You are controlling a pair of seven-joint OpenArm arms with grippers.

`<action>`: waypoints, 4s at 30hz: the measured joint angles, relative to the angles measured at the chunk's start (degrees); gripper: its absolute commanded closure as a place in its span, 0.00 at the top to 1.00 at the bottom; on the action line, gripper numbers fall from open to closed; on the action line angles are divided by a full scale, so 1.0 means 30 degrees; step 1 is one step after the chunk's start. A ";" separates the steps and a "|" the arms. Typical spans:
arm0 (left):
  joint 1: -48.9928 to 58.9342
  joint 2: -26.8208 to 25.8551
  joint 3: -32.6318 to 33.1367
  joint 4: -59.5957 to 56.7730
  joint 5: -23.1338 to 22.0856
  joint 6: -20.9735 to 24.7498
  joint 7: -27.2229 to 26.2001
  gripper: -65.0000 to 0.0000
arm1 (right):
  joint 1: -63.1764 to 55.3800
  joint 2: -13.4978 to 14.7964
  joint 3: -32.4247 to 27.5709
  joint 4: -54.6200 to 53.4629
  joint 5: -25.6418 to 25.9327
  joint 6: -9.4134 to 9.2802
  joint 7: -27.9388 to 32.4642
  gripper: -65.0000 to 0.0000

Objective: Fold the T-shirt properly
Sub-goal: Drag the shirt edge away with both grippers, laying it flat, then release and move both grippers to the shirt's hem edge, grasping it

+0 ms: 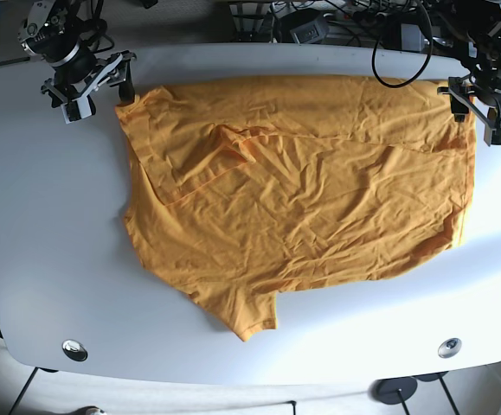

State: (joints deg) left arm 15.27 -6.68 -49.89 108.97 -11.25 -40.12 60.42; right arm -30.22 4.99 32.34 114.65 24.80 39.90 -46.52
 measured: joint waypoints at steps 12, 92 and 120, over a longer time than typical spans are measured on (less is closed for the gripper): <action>-0.0007 -0.0364 -0.0860 -0.1450 -0.2987 0.0007 -0.0328 0.60 | 0.2098 0.0714 0.3694 -0.1013 0.4393 0.0000 -0.4386 0.78; 0.2856 -0.0437 -0.1581 -0.2404 -0.1107 -0.0066 0.0022 0.41 | -0.2922 0.2761 0.1763 -0.0692 0.2317 0.0051 -0.5005 0.77; -0.9515 -0.0554 0.1829 -0.6411 0.1836 0.0058 -0.2171 0.53 | 1.4477 0.1392 -0.1807 -0.8276 -0.7198 0.0029 -0.4189 0.76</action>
State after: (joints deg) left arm -13.28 -8.34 -44.40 89.73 -5.74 -39.94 53.91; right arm 13.21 9.17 26.92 89.82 3.20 39.99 -59.09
